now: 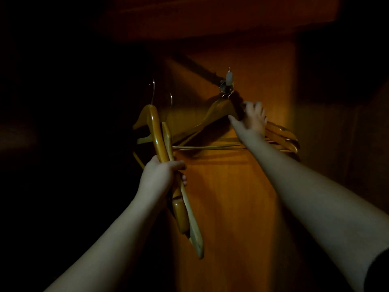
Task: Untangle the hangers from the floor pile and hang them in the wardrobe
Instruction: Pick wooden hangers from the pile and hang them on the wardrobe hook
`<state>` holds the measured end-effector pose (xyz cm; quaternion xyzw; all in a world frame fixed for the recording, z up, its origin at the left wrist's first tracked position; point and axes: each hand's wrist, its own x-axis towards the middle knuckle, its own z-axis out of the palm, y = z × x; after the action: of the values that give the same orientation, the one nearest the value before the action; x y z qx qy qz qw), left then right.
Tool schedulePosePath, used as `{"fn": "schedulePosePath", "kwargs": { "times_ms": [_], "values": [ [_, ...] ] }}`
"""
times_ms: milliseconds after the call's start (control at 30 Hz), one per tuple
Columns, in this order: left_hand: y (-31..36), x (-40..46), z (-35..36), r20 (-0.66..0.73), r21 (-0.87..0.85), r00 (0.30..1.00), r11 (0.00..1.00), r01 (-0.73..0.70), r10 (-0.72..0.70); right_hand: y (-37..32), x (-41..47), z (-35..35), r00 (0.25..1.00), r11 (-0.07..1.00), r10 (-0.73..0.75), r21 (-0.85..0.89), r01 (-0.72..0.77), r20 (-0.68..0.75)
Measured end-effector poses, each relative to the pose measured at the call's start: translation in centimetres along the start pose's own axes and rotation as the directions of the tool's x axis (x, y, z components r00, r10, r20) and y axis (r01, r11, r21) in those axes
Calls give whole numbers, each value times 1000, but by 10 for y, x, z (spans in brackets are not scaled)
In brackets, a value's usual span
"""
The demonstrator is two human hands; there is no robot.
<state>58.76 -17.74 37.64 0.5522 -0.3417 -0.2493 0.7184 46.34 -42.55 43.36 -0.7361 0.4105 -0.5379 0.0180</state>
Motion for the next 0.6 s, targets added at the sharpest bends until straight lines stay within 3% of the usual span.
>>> {"fn": "schedulePosePath", "kwargs": {
  "times_ms": [33,100,200,300,367,600],
  "values": [
    [-3,-2,-1,3,6,1000,1000,2,-2,-10,-13,-1,999,997,-29,67,27,20],
    [-11,-6,-2,0,17,1000,1000,8,-8,-34,-41,-7,971,968,-94,248,38,221],
    [-22,-11,0,-17,38,1000,999,20,-19,-71,-86,-19,762,904,-169,407,-133,626],
    [-34,-19,5,-25,79,1000,997,13,-11,-89,-116,-14,575,869,-241,437,-231,782],
    [-43,-23,8,-17,105,1000,994,7,-5,-93,-127,-8,549,867,-271,448,-217,790],
    [-58,-30,6,32,82,999,996,26,-29,-83,-144,2,590,826,-223,472,-309,776]
  ]
}}
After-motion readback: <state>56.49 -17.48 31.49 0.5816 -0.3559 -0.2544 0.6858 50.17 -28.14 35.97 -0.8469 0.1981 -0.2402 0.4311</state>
